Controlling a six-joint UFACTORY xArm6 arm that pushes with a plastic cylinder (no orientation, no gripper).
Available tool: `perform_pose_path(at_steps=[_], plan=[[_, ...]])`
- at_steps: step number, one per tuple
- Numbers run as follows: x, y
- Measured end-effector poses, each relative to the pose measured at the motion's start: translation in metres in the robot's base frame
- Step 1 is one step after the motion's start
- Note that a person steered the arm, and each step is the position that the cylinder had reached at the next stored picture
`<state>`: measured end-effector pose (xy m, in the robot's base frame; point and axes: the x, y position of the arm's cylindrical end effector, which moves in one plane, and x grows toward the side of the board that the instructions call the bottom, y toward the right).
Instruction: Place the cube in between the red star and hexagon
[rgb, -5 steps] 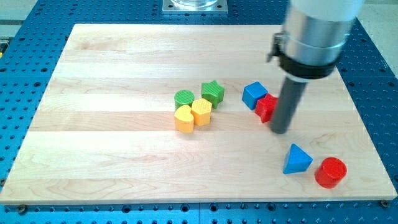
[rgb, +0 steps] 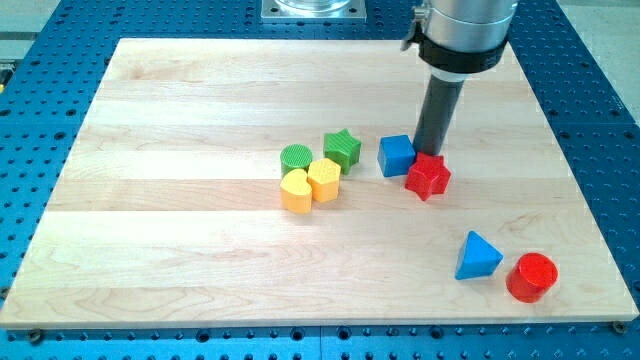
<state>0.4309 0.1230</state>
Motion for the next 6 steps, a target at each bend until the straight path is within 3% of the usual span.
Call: perform_pose_path(at_steps=[2,3,5,6], plan=[[0.001,-0.023],[-0.044,-0.012],[-0.023,-0.042],[0.014,-0.039]])
